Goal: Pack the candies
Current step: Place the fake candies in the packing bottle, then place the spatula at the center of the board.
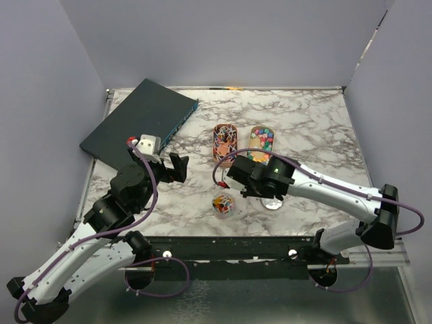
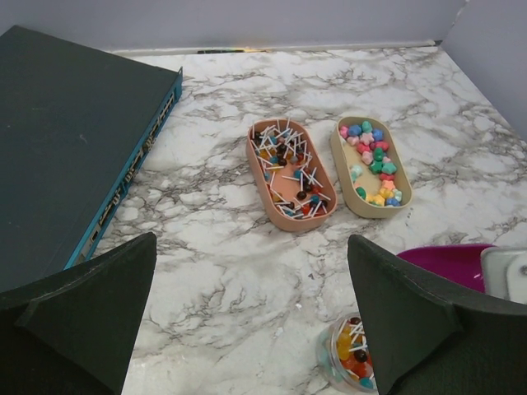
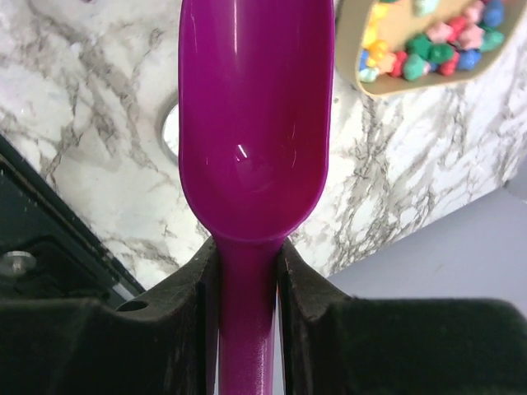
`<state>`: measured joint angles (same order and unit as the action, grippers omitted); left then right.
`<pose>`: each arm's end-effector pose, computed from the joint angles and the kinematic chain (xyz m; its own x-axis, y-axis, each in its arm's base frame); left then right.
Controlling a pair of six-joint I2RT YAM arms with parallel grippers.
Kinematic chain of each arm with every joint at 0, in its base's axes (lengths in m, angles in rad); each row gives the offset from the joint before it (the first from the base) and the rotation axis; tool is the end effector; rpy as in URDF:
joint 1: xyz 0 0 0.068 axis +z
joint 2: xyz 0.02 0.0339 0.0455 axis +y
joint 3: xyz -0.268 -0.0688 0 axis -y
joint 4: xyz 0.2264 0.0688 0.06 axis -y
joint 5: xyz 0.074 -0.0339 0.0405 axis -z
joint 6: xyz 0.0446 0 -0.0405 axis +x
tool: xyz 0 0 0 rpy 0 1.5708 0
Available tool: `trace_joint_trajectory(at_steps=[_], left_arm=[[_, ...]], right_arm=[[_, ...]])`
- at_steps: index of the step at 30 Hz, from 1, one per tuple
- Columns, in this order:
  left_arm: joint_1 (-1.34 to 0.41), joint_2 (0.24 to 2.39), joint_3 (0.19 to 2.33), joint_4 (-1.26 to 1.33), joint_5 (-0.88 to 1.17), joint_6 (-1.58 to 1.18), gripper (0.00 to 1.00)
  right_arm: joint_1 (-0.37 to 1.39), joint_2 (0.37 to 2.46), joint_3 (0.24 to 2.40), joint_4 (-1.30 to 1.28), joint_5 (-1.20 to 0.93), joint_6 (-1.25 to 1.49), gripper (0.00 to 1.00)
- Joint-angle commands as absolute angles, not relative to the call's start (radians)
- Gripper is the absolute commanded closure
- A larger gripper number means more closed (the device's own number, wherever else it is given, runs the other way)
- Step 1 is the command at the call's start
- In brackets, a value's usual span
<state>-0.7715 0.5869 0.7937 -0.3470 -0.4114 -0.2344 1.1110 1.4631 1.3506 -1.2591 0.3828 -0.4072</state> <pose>0.0984 -0.0708 0.3511 -0.1799 -0.1220 -0.9761 0.3222 0.9302 -0.1756 0.1240 0.2128 0.3011 -0.0832 -0.9959 -0.0367 -0.9055 0.0909 -0.4146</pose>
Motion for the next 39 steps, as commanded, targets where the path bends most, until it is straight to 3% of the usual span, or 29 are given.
trace_joint_trajectory(at_steps=[1,6,11,21,39], left_arm=[[-0.765,0.597,0.781,-0.356,-0.404,-0.228,0.01],[-0.766,0.608,0.781,-0.355,-0.403,-0.228,0.01],[-0.766,0.620,0.782,-0.356,-0.403,-0.229,0.01],[-0.764,0.626,0.781,-0.357,-0.419,-0.225,0.01],[-0.755,0.652,0.783,-0.356,-0.425,-0.222,0.01]], right_arm=[[1.082,1.363,1.306,-1.081,0.490,-0.269,1.00],[1.000,1.351,1.240,-0.960,0.580,-0.097,1.00],[0.805,1.446,1.313,-0.998,0.618,0.191,0.99],[0.395,1.350,1.073,-0.556,0.280,0.281,0.99],[0.182,1.539,0.958,-0.280,0.228,0.350,0.99]])
